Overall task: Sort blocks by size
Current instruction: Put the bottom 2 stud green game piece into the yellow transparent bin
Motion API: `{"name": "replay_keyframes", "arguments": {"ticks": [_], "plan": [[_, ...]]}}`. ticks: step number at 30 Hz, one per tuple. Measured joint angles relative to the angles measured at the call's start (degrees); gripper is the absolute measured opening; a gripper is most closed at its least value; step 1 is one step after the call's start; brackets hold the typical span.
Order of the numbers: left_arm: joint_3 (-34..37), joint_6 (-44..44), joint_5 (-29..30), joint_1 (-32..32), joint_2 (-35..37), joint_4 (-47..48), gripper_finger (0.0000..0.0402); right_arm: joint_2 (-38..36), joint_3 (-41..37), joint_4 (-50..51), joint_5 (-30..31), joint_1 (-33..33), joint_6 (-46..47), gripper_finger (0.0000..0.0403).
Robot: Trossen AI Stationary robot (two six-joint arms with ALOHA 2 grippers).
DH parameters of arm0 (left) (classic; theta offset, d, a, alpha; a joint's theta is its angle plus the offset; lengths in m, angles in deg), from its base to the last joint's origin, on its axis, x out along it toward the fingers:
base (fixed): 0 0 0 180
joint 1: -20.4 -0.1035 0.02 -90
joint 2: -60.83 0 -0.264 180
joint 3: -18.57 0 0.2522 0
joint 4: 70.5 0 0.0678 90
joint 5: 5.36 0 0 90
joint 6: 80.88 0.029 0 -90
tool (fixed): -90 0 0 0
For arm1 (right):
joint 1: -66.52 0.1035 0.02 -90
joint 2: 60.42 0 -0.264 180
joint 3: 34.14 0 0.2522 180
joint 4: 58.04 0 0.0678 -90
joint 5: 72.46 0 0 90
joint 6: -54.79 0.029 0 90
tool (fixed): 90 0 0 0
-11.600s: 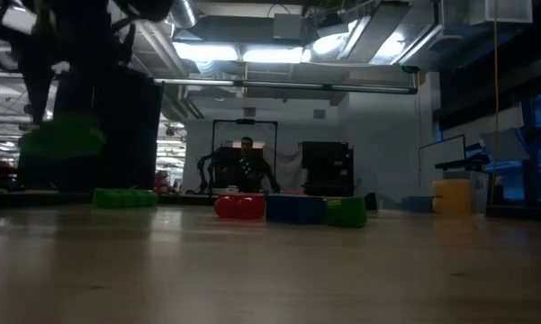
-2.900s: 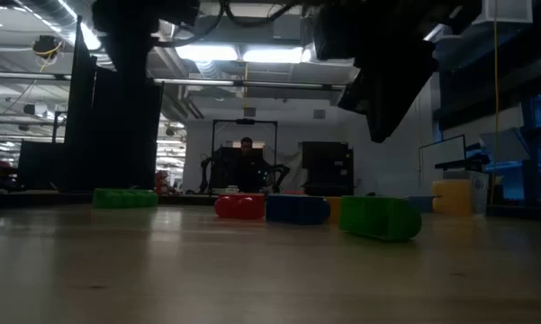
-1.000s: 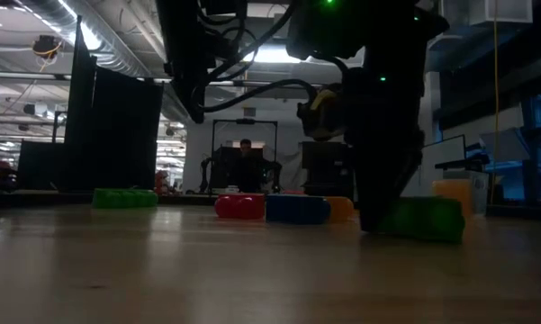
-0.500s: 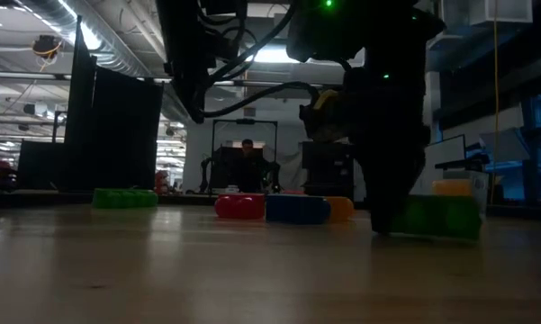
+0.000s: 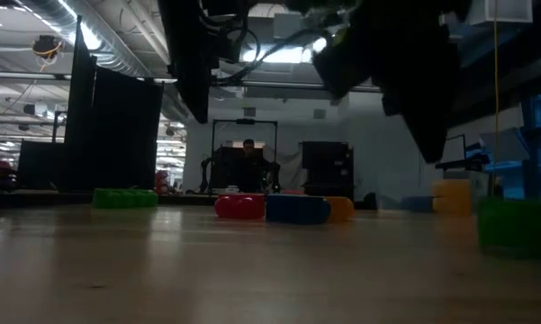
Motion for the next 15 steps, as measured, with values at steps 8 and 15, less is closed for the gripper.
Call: {"name": "replay_keyframes", "arguments": {"ticks": [8,15], "plan": [[0.0,0.6,0.0,0.0,0.0,0.2,0.0214,0.0,1.5,0.4,-4.8,0.0,-0.5,0.0017],[0.0,7.2,-3.3,-2.9,1.0,2.4,0.0214,0.0,1.5,4.0,-6.8,1.1,0.1,0.0110]]}}
